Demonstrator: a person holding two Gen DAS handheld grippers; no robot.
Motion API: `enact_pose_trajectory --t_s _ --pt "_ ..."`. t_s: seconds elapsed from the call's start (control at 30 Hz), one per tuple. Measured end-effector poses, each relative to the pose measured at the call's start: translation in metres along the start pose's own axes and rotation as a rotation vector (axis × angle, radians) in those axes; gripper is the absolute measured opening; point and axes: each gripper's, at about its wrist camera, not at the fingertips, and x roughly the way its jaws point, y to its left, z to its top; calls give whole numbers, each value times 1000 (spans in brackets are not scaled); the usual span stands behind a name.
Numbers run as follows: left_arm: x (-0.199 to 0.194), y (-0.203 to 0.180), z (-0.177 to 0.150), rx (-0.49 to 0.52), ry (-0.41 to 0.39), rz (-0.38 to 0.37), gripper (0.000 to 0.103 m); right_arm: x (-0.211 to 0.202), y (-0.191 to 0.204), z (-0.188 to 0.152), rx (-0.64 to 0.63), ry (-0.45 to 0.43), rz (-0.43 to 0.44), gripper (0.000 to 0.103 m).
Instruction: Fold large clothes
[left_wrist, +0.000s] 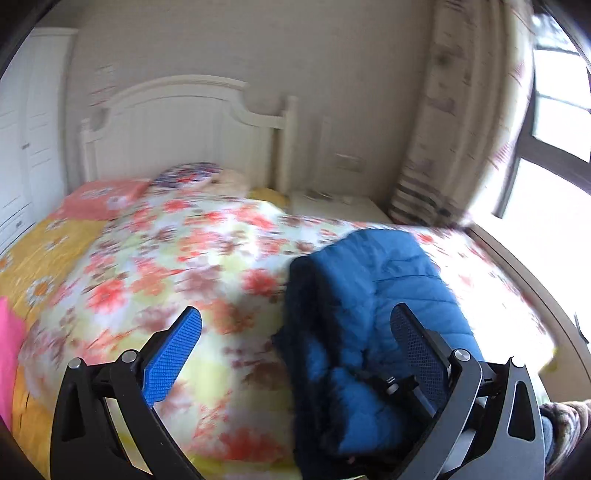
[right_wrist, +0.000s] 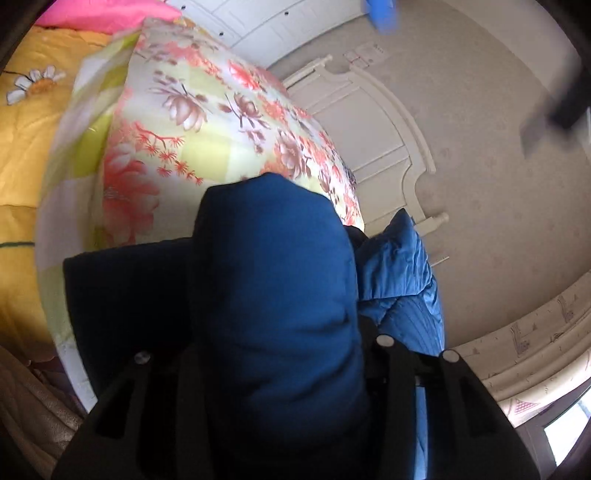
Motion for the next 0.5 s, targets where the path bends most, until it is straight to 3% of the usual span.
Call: enact_pose_trajectory --t_s 0.13,0.2,0.27,0.3,0.37,0.5 --pt "69 -43 45 134 123 -76 98 -5 10 -1 -12 -16 -42 44" --pt "111 -67 54 231 184 -81 98 -9 8 -2 -5 -34 -40 49" --pt "153 -72 50 254 302 -96 98 -17 9 -4 -18 -64 -25 55" --pt "180 -73 44 273 364 -73 98 -24 8 -8 -25 -79 0 61" --pt "209 -68 29 312 394 -26 99 -48 -2 -18 -5 -134 97 65" --pt "225 -44 14 221 359 -72 99 -93 -63 -60 239 -258 325 63"
